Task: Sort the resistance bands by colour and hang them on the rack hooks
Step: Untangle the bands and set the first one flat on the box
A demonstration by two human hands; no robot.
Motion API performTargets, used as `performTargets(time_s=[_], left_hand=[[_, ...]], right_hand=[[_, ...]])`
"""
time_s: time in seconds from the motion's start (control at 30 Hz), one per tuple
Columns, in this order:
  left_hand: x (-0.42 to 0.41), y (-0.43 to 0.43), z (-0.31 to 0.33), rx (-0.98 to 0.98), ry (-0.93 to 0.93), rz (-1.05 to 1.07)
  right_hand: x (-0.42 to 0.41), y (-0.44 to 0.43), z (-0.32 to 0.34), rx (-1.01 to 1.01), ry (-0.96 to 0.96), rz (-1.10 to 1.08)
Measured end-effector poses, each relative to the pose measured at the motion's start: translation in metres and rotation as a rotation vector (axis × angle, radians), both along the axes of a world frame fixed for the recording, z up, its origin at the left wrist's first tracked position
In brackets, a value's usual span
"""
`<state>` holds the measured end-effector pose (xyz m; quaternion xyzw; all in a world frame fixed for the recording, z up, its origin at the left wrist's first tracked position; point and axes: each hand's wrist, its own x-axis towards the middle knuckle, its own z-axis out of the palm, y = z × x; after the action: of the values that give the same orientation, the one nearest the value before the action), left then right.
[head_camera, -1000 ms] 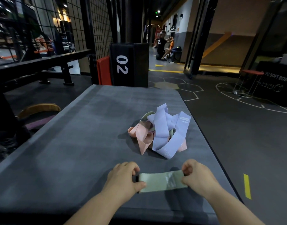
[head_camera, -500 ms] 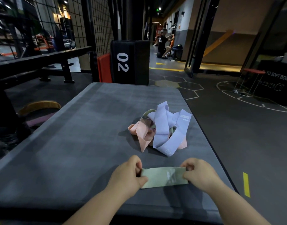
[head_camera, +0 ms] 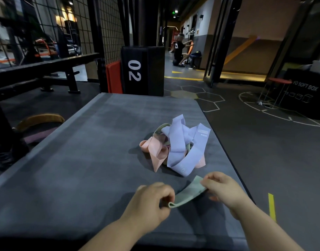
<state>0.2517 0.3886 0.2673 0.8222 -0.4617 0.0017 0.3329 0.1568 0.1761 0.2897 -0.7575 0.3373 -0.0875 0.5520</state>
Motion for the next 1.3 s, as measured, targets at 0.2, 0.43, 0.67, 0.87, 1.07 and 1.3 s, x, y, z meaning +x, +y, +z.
performTargets(time_s=[0.2,0.43,0.67,0.87,1.07,1.3], left_hand=[[-0.009,-0.009,-0.009,0.036,-0.073,-0.098],[-0.019,-0.02,-0.022,0.051,-0.062,-0.179],[-0.023,-0.026,-0.031,-0.045,0.004,-0.118],[-0.028,-0.029,-0.048,0.028,-0.153,-0.096],[-0.034,-0.028,-0.045,0.298,-0.222,-0.123],[-0.041,-0.024,-0.045,0.365,-0.298,-0.049]], right_hand=[[-0.002,-0.004,-0.005,-0.201,0.026,0.003],[-0.006,-0.004,-0.011,-0.456,0.147,0.095],[-0.004,-0.004,-0.02,-0.708,0.26,0.134],[-0.007,-0.001,-0.024,-0.846,0.232,0.288],[-0.008,-0.001,-0.028,-0.877,0.323,0.433],[-0.009,-0.004,-0.041,-0.929,0.396,0.438]])
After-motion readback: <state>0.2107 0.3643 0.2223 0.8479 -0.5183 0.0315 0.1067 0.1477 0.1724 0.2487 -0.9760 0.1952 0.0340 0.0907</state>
